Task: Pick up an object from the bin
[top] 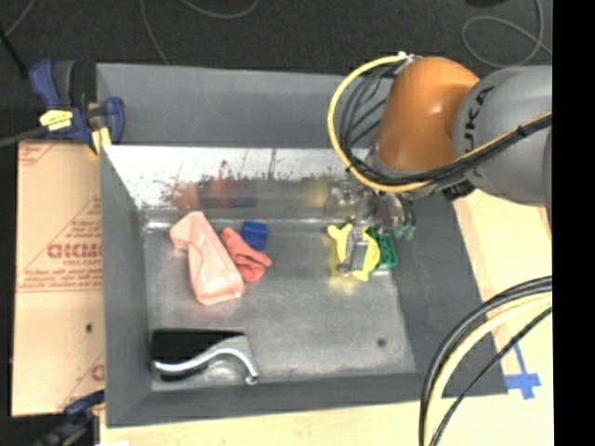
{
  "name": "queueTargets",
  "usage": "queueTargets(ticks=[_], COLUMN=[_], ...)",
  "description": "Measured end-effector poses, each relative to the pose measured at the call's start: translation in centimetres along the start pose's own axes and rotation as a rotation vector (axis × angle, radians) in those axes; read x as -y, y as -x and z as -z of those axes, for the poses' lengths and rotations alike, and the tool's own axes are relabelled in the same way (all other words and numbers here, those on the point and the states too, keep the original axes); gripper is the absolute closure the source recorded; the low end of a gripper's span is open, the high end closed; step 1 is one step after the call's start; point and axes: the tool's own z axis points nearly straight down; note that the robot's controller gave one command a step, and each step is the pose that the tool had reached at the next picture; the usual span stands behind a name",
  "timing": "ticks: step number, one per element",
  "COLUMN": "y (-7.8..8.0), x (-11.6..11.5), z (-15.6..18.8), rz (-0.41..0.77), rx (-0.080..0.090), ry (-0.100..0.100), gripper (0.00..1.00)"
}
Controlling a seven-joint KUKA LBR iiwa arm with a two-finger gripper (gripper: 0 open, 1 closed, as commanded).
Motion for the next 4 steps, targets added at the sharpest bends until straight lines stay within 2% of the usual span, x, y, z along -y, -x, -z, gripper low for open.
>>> queueTargets(ticks=[1,2,3,4], y=[0.2,1.0,0.5,2.1], x=[0.0,1.6,5.4,6.4], z=[0.5,-1.7,-4.8,-3.8], rz=[0.000,0.103,0.424,0.475], rx=[0.008,0.014,0.006,0.017], ry=[-0.001,-0.001,-0.002,-0.005], gripper=[0.00,0.00,0.00,0.00])
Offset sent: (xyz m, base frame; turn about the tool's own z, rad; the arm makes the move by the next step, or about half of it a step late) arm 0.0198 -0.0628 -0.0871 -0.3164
